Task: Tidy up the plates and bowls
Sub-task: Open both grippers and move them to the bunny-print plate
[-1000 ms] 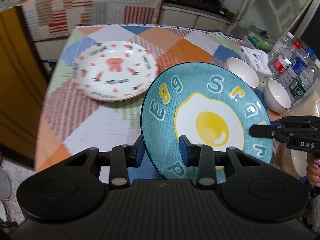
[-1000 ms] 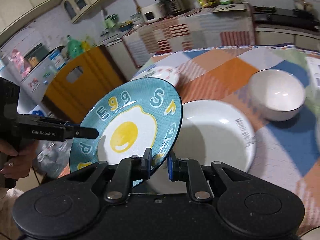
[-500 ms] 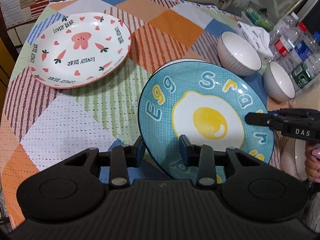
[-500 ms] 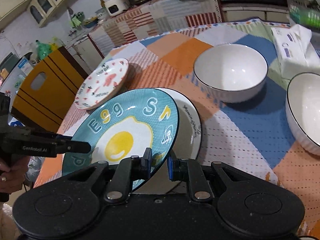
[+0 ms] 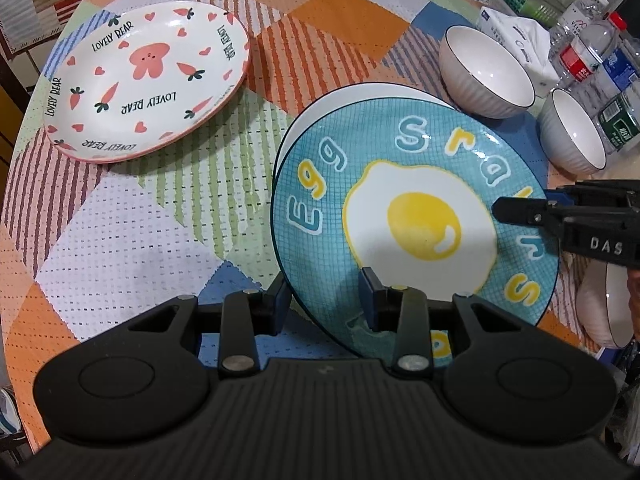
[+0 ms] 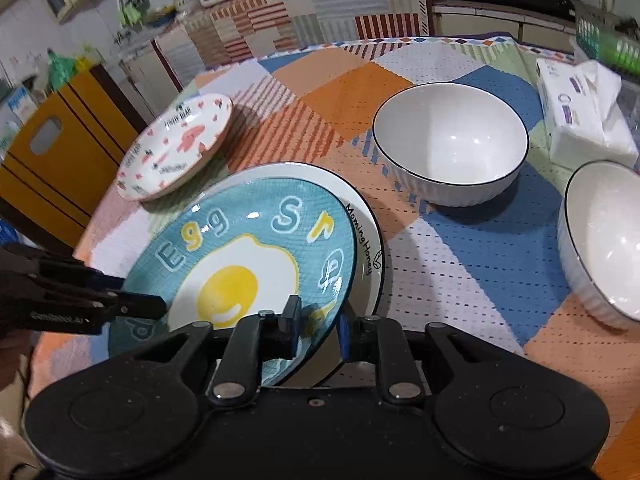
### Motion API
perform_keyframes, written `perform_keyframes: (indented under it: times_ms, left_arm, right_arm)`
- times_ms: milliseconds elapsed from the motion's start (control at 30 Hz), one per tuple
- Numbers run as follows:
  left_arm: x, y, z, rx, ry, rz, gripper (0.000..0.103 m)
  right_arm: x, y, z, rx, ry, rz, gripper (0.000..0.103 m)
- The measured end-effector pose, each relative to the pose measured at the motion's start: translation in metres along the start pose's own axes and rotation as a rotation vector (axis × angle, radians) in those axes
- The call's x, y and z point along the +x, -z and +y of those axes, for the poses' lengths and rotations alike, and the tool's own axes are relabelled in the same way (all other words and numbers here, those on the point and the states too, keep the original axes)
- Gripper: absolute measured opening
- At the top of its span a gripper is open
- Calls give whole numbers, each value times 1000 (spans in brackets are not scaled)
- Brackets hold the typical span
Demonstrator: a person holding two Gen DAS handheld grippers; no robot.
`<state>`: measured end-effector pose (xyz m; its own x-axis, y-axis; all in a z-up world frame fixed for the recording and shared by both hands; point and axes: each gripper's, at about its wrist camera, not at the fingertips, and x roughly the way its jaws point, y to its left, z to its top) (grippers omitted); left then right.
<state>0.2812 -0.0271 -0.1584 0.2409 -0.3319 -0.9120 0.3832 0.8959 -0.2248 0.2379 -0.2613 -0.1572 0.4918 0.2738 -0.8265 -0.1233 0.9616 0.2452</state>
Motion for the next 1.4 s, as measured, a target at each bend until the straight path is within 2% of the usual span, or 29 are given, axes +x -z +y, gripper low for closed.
perform_keyframes:
  times_ms: [100, 267, 400, 533, 600, 667, 767, 933, 1100, 1167, 1233, 1400]
  left_arm:
    - [2, -1, -1, -1, -8, 9, 34]
    - [4, -5, -1, -23, -8, 37, 34]
    - [7, -6, -3, -25, -14, 50, 33]
    - [8, -5, -7, -17, -19, 46, 33]
    - [9, -5, -9, 1, -31, 50, 33]
    - [9, -5, -9, 8, -31, 57, 33]
    - [4, -8, -6, -2, -16, 69, 33]
    - [-19, -10, -4, 5, -30, 56, 35]
    - [-42, -10, -2, 20, -32, 48, 39]
    - [-53, -10, -2, 33, -36, 36, 41]
    - [-62, -9, 0, 38, -40, 28, 45]
    - [-84, -8, 7, 40, -62, 5, 53]
  right_arm:
    - [3, -4, 10, -27, 59, 44, 33]
    - [4, -10, 21, -34, 133, 73, 35]
    - [8, -11, 38, -95, 245, 103, 39]
    - [15, -6, 45, -173, 329, 104, 38]
    - [17, -3, 48, -213, 364, 99, 34]
    - [19, 1, 55, -272, 397, 85, 34]
    - [15, 0, 52, -254, 387, 68, 34]
    - [-13, -13, 51, -204, 300, -15, 34]
    - [-41, -31, 61, -176, 222, -59, 34]
    - [-51, -33, 70, -200, 226, -71, 35]
    - [-61, -34, 81, -239, 224, -87, 40]
    - [-82, -39, 101, -289, 172, -114, 48]
